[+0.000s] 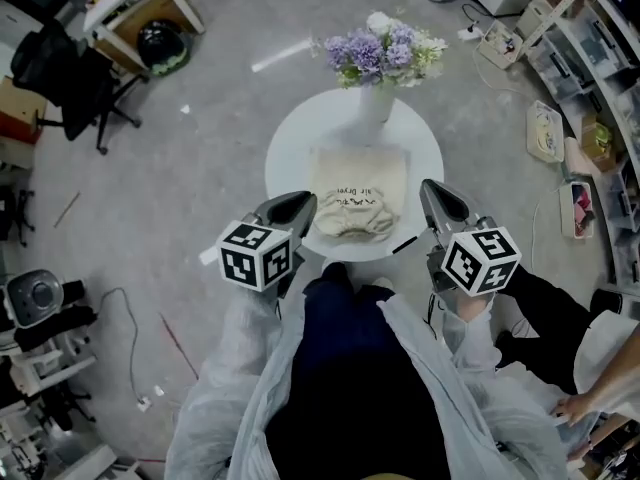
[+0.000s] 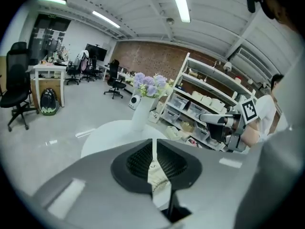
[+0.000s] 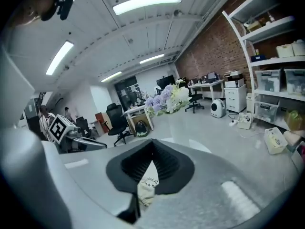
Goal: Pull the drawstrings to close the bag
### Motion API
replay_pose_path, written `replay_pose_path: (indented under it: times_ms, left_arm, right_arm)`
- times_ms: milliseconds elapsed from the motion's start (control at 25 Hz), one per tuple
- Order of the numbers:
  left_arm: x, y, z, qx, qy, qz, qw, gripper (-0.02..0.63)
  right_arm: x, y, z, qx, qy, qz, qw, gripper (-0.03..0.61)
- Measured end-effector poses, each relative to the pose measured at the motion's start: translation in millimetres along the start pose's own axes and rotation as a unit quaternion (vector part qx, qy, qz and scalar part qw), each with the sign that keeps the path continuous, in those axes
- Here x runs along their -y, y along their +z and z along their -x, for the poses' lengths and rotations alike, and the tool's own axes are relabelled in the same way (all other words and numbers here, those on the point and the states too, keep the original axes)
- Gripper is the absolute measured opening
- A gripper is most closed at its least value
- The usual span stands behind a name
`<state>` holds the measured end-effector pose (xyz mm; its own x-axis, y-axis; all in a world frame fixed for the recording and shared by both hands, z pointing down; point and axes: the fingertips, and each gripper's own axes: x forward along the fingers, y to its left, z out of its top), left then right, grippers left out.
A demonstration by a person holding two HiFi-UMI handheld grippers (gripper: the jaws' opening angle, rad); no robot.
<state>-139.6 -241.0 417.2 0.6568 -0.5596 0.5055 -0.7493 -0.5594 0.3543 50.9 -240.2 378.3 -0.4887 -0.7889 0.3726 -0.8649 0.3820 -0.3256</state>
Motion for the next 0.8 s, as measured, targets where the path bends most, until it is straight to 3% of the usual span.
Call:
replay_pose_path:
  times_ms: [80, 280, 480, 800]
  left_arm:
    - [6.8, 6.3, 7.6, 0.022, -0.002, -0.004, 0.9998, 0.017]
    - [13.5, 6.3, 20.1, 0.064, -0.014, -0.005, 0.9978, 0.017]
    - [13.9, -0.6, 21.9, 0.085, -0.011, 0.002, 0.9963, 0.017]
    - [17.0, -0.3, 17.4, 0.094, -0.003, -0.008, 0.9955, 0.017]
  right_arm:
    - [-2.8, 3.8, 7.3, 0.019, 0.005, -0.003, 1.000, 0.002]
    - [0.9, -1.3, 22.5, 0.036, 0.001, 0.015, 0.999, 0.002]
    - [14.5, -16.9, 32.4, 0.024, -0.032, 0.026, 0.999, 0.002]
    - [13.4, -27.9, 37.6, 0.008, -0.046, 0.051, 0.998, 0.002]
